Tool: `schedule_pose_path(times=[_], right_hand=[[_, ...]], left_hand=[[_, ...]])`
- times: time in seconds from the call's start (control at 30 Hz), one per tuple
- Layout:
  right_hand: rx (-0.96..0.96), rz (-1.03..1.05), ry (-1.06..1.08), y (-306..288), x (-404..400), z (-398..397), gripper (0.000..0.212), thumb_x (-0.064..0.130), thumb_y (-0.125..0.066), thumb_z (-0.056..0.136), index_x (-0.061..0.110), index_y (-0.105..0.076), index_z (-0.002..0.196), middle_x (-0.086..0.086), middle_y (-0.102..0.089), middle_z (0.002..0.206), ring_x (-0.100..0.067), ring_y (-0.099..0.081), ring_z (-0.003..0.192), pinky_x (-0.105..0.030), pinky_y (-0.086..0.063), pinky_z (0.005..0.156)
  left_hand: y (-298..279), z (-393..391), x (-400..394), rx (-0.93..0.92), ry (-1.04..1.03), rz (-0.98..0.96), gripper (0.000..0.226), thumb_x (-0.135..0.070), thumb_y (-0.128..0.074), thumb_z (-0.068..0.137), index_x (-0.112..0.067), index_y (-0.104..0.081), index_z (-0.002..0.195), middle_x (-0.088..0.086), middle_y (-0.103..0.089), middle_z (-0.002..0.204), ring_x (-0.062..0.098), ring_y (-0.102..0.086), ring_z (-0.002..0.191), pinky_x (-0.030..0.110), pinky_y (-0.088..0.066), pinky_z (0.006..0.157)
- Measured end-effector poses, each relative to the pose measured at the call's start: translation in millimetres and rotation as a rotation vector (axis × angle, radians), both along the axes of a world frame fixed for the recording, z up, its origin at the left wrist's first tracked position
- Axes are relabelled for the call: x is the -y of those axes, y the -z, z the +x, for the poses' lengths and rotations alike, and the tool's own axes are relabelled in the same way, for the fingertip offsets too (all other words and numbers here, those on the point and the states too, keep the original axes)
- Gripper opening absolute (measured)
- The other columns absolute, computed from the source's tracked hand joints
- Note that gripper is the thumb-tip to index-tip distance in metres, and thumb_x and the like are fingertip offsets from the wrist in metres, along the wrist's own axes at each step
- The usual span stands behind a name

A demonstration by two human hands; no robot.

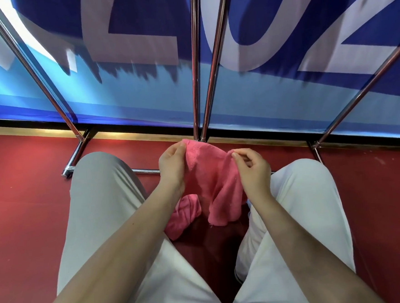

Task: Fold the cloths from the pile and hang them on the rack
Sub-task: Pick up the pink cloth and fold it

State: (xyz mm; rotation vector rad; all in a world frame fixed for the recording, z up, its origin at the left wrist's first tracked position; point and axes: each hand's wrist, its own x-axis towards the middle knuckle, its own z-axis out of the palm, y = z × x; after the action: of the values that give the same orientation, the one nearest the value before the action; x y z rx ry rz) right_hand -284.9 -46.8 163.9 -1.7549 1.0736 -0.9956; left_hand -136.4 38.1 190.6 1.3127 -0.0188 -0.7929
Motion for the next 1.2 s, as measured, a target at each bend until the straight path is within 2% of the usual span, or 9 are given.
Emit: schedule_pose_path(times=[0.13,0.2,0.37,0.53,0.67,0.77,0.97,1.13,1.2], right_hand=[[0.008,0.051,0.048,0,3,0,0.012,0.019,-0.065,0.089,0.011,-0.066,0.081,0.008,-0.063,0.070,-0.001,-0.053,0.062,-0.020,-0.044,0.061],[-0.004,0.111,0.001,0,1,2,0.013,0.018,-0.063,0.091,0.009,-0.063,0.081,0.006,-0.060,0.069,0.000,-0.050,0.059,-0.018,-0.041,0.060],[0.038,0.229,-0.233,-10,-12,12,0.019,0.006,-0.054,0.094,0.017,-0.064,0.083,0.000,-0.067,0.081,-0.004,-0.058,0.073,-0.014,-0.045,0.071],[0.139,0.261,-0.397,-20,-25,21,0.017,0.000,-0.055,0.093,0.011,-0.064,0.084,0.007,-0.065,0.080,0.004,-0.059,0.076,-0.011,-0.044,0.075],[0.190,0.273,-0.328,-22,-27,27,0.015,0.002,-0.057,0.092,0.011,-0.063,0.081,0.007,-0.063,0.074,0.005,-0.058,0.068,-0.011,-0.045,0.068],[0.195,0.284,-0.251,-21,-25,31,0.013,0.005,-0.059,0.091,0.011,-0.063,0.080,0.005,-0.064,0.073,0.003,-0.058,0.066,-0.013,-0.047,0.066],[0.163,0.285,-0.272,-21,-30,38,0.017,0.006,-0.060,0.090,0.017,-0.064,0.078,0.006,-0.065,0.075,0.003,-0.059,0.068,-0.013,-0.046,0.066],[0.181,0.273,-0.154,-23,-31,39,0.008,0.008,-0.062,0.089,0.012,-0.065,0.083,0.010,-0.065,0.073,0.007,-0.060,0.067,-0.012,-0.047,0.067],[0.179,0.246,-0.118,-22,-32,39,0.009,0.008,-0.063,0.088,0.013,-0.064,0.081,0.011,-0.065,0.072,0.007,-0.060,0.066,-0.012,-0.047,0.066]], left_hand=[[7,5,2,0.002,-0.064,0.017,0.022,-0.015,-0.055,0.097,-0.016,-0.069,0.081,0.001,-0.065,0.074,0.013,-0.057,0.068,0.027,-0.050,0.070],[6,2,1,0.008,-0.055,0.018,0.021,-0.017,-0.054,0.098,-0.017,-0.068,0.082,-0.001,-0.065,0.072,0.011,-0.057,0.066,0.026,-0.050,0.069],[11,-14,-1,0.111,0.024,0.037,0.014,-0.019,-0.056,0.097,-0.020,-0.069,0.091,0.005,-0.070,0.092,0.018,-0.063,0.087,0.035,-0.052,0.088],[17,-36,-4,0.071,0.052,0.008,0.017,-0.013,-0.056,0.096,-0.020,-0.069,0.089,0.005,-0.071,0.089,0.018,-0.063,0.087,0.032,-0.052,0.084],[15,-47,-5,-0.017,0.084,-0.077,0.011,-0.013,-0.060,0.094,-0.014,-0.070,0.091,0.009,-0.070,0.092,0.018,-0.065,0.085,0.031,-0.053,0.083],[16,-48,-5,-0.011,0.087,-0.092,0.010,-0.014,-0.059,0.095,-0.013,-0.070,0.095,0.008,-0.069,0.090,0.016,-0.064,0.081,0.026,-0.053,0.075],[15,-45,-5,-0.053,0.060,-0.122,0.011,-0.013,-0.059,0.095,-0.013,-0.070,0.096,0.018,-0.069,0.103,0.025,-0.064,0.093,0.038,-0.051,0.090],[13,-44,-4,-0.031,0.073,-0.142,0.017,-0.011,-0.053,0.097,-0.010,-0.068,0.104,0.017,-0.068,0.108,0.021,-0.064,0.093,0.027,-0.054,0.078],[14,-45,-3,0.001,0.086,-0.140,0.017,-0.009,-0.051,0.098,-0.010,-0.067,0.104,0.016,-0.068,0.107,0.022,-0.064,0.094,0.028,-0.054,0.080]])
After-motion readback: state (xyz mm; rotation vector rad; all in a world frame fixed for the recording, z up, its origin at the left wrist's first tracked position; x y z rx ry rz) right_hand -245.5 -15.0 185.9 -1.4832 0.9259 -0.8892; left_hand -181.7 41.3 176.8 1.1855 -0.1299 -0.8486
